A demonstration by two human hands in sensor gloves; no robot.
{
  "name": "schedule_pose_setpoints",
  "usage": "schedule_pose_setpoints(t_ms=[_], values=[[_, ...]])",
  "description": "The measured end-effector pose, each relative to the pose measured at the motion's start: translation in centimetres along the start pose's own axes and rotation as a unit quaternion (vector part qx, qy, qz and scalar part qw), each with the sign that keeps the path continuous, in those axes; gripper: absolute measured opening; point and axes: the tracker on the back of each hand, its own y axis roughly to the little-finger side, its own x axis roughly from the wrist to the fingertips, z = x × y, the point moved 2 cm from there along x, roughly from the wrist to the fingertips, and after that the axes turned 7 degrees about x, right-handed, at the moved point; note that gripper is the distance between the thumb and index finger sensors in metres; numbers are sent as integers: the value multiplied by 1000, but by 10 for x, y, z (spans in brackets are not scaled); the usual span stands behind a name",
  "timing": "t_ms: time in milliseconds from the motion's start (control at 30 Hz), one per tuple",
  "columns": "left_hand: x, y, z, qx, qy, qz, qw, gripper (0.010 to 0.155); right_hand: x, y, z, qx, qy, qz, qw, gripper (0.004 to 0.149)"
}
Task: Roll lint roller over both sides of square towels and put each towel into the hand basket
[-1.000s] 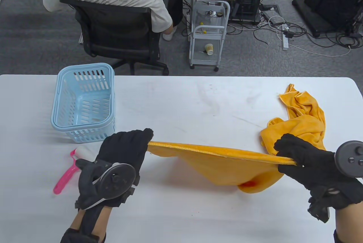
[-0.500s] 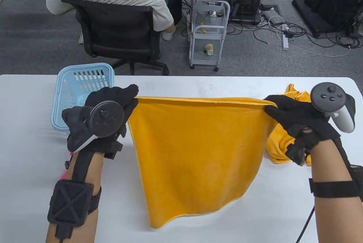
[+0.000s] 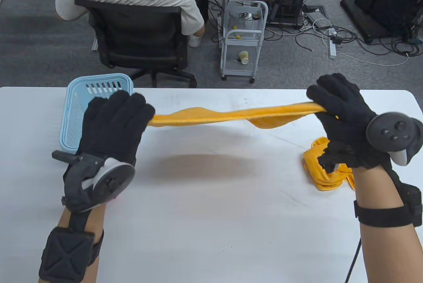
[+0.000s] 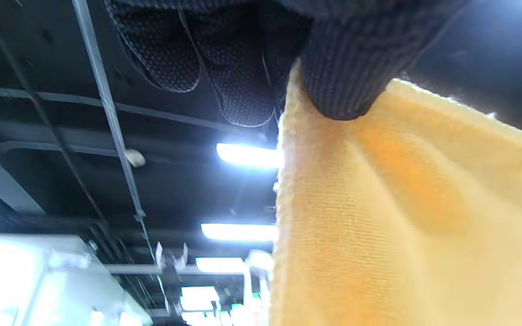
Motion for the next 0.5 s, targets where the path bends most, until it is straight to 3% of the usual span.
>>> schedule_pose_setpoints(t_ms=[100,167,267,300,333,400,500], values=[[-49,-22,-56,11,110,-45,993,36,-44,11,47,-63,-123,-9,990,43],[-82,-43,-106,15,219,-84,972,37,-74,27,84,-129,-209,1,969,44],[-124,-71,-171,32,350,-126,928,38,-114,55,138,-160,-340,40,926,48],[-137,-78,-188,22,381,-137,914,38,-129,65,156,-153,-397,66,903,49],[-144,-83,-198,11,401,-141,905,39,-138,70,165,-146,-418,76,893,52],[-159,-93,-216,6,476,-167,864,40,-159,82,185,-137,-485,104,857,58],[-171,-97,-223,8,538,-182,823,45,-178,85,195,-146,-548,110,816,75]])
